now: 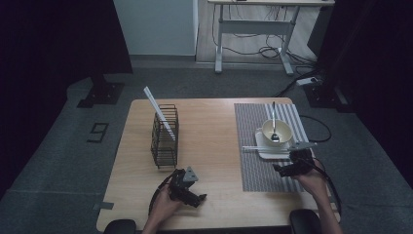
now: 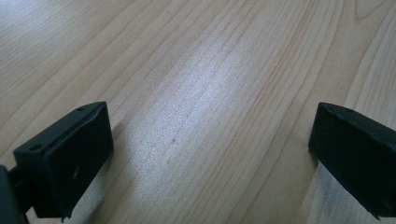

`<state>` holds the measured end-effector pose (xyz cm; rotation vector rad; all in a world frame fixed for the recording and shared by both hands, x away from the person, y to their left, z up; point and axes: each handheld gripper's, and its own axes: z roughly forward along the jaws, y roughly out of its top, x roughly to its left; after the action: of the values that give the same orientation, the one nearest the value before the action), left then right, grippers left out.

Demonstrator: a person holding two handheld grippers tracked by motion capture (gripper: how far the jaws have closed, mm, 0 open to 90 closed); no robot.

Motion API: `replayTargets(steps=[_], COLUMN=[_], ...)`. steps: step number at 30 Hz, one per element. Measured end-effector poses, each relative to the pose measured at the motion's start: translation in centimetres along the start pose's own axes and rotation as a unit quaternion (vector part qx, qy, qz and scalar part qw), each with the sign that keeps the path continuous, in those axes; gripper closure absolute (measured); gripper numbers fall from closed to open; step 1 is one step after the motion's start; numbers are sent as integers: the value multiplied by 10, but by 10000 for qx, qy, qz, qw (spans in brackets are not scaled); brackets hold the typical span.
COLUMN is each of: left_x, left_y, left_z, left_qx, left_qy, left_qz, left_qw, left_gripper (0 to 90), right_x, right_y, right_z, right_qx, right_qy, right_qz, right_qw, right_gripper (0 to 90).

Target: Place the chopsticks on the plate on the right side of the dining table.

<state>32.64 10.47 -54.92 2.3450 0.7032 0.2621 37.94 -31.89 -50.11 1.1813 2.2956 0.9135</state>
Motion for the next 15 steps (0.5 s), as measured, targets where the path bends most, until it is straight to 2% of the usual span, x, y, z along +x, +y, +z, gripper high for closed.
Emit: replayTargets(steps=[3, 5, 11, 15], left_x=[0, -1, -1, -1], left_y=[0, 0, 0, 0], left_z=[0, 0, 0, 0], left_qx=[-1, -5, 3, -4], left_qy=[-6, -7, -12, -20], left_qz=[5, 0, 13, 7], left_qw=[10000, 10000, 10000, 10000], left_gripper=[0, 0, 0, 0], right_x=[5, 7, 13, 16], right_y=[0, 0, -5, -8], right_z=[9, 16, 37, 44], right_qx=[-260, -394, -454, -441], right_qy=[46, 28, -122, -119], right_qz=[289, 391, 302, 275], right_qw=[9992, 9985, 9984, 9986], right_gripper=[0, 0, 0, 0])
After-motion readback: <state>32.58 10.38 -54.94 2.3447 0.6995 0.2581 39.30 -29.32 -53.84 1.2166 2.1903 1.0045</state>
